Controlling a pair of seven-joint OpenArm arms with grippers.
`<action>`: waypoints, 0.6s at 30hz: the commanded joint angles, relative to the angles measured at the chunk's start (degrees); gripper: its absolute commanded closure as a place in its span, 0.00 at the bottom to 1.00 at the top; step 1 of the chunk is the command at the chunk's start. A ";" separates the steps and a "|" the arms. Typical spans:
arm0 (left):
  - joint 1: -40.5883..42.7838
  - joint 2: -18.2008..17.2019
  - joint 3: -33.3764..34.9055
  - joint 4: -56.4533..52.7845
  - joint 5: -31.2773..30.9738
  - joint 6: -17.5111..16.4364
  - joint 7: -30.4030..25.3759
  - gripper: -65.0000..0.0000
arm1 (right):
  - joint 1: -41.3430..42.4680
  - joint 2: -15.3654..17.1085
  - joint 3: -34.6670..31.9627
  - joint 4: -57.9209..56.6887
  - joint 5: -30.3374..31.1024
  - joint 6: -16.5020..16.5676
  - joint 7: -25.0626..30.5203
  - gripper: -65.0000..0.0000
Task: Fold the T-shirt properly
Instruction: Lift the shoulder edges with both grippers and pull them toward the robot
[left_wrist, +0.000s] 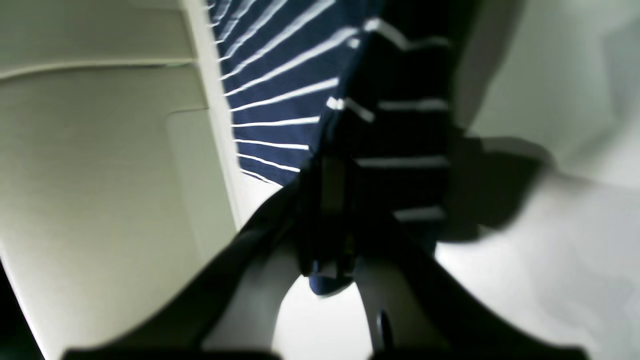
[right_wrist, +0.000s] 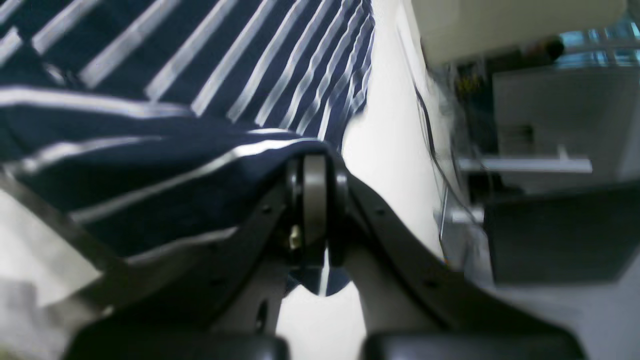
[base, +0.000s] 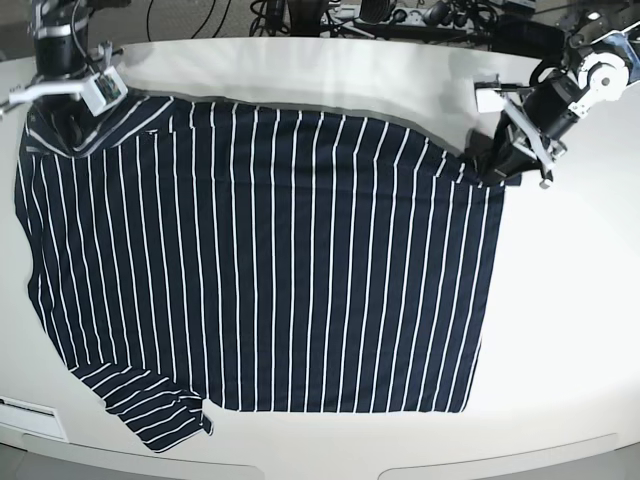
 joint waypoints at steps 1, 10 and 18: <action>-0.20 -0.48 -0.76 0.74 0.31 0.85 -0.92 1.00 | 1.60 0.94 0.33 0.81 0.00 -0.28 1.84 1.00; -9.46 2.67 -0.96 -0.85 -2.49 -2.62 0.35 1.00 | 14.40 5.25 0.33 -0.76 7.91 5.53 5.62 1.00; -18.05 6.25 -0.96 -8.85 -8.61 -8.22 -6.38 1.00 | 25.38 6.40 0.33 -11.78 17.62 9.22 8.04 1.00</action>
